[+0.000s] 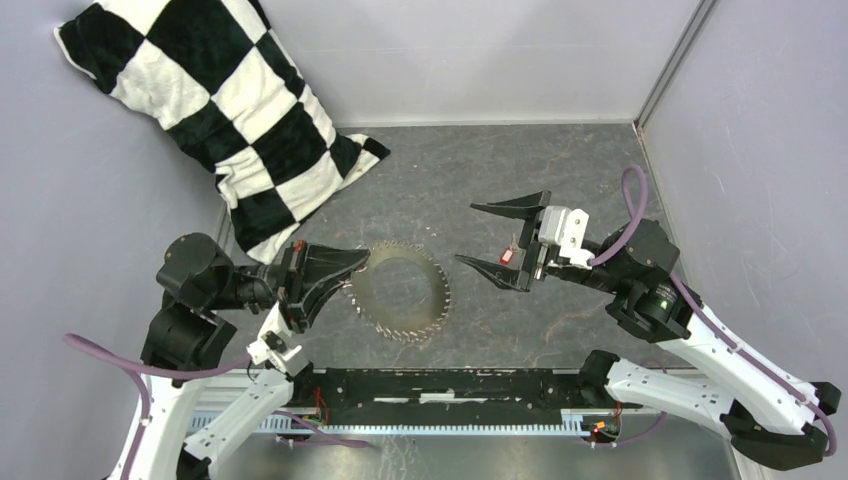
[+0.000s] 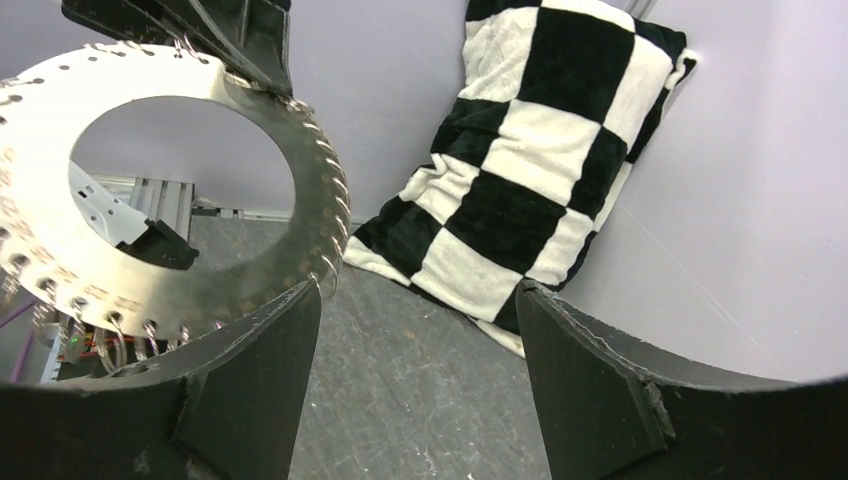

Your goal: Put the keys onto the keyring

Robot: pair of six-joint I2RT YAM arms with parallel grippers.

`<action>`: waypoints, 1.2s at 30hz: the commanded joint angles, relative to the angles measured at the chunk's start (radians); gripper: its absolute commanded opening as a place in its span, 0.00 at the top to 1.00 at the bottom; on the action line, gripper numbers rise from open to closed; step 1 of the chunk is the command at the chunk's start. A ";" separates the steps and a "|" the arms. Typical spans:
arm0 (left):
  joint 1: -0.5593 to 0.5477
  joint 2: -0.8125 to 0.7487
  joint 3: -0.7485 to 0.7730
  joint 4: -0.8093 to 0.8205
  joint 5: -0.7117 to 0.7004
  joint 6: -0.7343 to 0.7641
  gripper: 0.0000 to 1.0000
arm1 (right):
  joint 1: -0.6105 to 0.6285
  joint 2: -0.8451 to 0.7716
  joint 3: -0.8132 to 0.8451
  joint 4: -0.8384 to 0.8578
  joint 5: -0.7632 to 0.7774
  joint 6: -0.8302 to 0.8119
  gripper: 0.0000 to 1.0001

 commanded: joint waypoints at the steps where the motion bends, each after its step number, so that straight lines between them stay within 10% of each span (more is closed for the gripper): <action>1: -0.004 0.035 0.041 -0.141 -0.108 0.171 0.98 | -0.003 -0.014 0.015 0.050 0.034 0.012 0.21; 14: -0.004 -0.001 -0.028 -0.287 -0.155 0.529 0.98 | -0.003 0.011 0.022 0.075 -0.006 0.017 0.21; 36: -0.003 0.021 0.004 -0.284 -0.132 0.373 0.98 | -0.003 0.097 0.077 0.059 -0.092 -0.001 0.22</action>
